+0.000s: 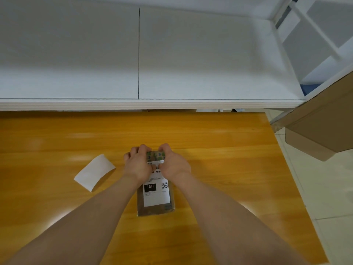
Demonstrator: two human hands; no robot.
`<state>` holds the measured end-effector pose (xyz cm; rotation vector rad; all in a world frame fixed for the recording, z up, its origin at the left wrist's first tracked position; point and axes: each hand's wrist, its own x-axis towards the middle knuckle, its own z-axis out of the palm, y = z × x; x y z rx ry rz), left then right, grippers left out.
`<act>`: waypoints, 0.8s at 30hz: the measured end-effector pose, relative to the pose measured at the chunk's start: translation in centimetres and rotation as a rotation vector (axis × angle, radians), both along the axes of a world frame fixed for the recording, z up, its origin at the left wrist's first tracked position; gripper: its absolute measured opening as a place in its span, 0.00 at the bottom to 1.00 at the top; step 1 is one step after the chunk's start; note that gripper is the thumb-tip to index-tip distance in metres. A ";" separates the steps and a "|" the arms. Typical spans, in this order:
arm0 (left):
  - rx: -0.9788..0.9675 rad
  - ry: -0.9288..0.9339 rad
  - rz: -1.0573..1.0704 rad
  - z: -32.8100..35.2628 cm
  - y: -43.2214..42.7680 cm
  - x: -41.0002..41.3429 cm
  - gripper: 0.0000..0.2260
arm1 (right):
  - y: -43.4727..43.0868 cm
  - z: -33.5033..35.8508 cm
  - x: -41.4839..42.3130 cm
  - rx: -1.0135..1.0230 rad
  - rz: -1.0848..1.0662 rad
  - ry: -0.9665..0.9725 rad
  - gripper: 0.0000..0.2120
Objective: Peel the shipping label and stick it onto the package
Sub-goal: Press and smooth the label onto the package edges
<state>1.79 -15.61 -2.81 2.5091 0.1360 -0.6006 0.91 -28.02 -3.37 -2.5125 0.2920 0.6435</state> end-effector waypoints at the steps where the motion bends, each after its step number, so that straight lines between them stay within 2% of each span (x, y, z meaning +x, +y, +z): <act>1: -0.004 0.001 0.001 0.0 0.0 0.1 0.27 | -0.1 0.0 0.0 0.014 0.001 -0.004 0.23; 4: -0.022 0.007 0.001 0.2 0.0 0.3 0.29 | -0.8 -0.1 -0.2 0.104 0.016 -0.006 0.24; 6: -0.018 0.016 -0.029 0.2 0.0 0.4 0.35 | -1.5 0.1 -0.2 0.208 0.024 0.023 0.28; 9: 0.051 0.064 -0.193 0.2 0.1 0.2 0.45 | -2.5 0.5 -0.7 0.345 0.064 0.105 0.43; 11: 0.095 0.126 -0.301 0.3 0.3 0.1 0.52 | -3.1 0.8 -0.9 0.366 0.121 0.187 0.52; 14: 0.163 0.148 -0.381 0.5 0.5 0.0 0.58 | -3.2 1.5 -0.9 0.327 0.190 0.240 0.58; 18: 0.196 0.093 -0.382 0.6 0.6 0.0 0.57 | -2.7 1.5 -0.8 0.295 0.187 0.241 0.59; 24: 0.151 0.074 -0.330 0.9 0.6 0.5 0.47 | -2.3 1.4 -0.1 0.264 0.145 0.225 0.49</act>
